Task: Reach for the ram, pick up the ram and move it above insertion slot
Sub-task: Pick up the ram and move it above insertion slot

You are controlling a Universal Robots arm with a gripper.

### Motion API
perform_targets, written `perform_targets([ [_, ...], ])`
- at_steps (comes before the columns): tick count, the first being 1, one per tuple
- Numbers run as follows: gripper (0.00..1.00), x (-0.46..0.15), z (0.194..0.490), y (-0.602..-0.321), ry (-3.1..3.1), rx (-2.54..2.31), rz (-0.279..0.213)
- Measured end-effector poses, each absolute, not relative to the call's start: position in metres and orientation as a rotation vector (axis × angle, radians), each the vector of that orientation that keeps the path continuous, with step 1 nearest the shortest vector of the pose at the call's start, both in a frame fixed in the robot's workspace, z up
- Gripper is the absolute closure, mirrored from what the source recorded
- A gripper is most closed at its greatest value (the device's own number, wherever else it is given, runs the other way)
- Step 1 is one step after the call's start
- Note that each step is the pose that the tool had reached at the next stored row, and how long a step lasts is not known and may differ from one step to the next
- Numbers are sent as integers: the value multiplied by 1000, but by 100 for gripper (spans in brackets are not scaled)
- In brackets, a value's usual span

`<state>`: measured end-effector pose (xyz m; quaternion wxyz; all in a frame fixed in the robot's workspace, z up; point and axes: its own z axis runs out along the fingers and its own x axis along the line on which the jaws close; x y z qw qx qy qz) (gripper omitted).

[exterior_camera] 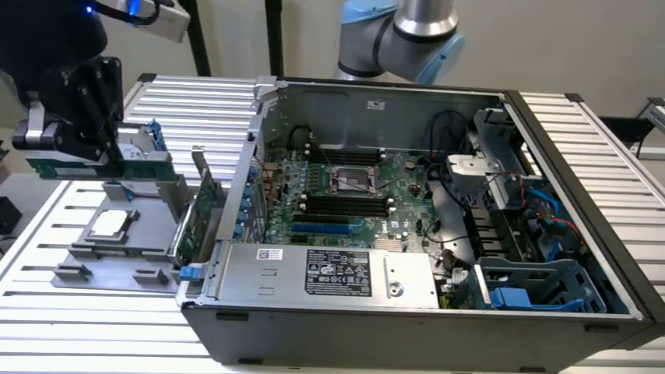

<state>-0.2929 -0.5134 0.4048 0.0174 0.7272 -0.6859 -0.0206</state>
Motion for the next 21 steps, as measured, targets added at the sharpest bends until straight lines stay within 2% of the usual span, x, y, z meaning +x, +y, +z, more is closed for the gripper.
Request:
perform_targets([
  [10, 86, -247, 434, -513, -2125, 2253, -78],
  [21, 86, -197, 436, -510, -2124, 2252, -80],
])
